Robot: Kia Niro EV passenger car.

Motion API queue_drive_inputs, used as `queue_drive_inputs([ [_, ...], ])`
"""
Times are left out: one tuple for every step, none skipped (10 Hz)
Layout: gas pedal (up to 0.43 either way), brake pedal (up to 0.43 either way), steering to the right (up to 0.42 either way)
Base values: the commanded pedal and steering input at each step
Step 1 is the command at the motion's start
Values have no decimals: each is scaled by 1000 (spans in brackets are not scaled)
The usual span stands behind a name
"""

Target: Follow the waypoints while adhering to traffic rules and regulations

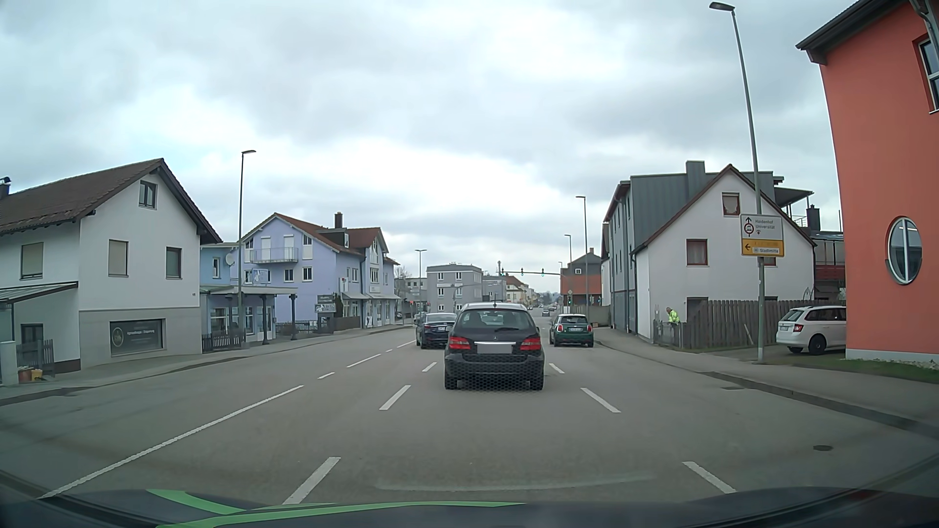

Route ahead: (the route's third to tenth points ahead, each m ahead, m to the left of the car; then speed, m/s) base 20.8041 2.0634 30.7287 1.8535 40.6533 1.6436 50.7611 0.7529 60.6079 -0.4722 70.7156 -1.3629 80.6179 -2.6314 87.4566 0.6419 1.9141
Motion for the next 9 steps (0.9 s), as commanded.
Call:
queue_drive_inputs([
  [240,0,10],
  [248,0,10],
  [260,0,10],
  [268,0,10],
  [280,0,10],
  [287,0,10],
  [299,0,11],
  [299,0,11],
  [319,0,11],
])
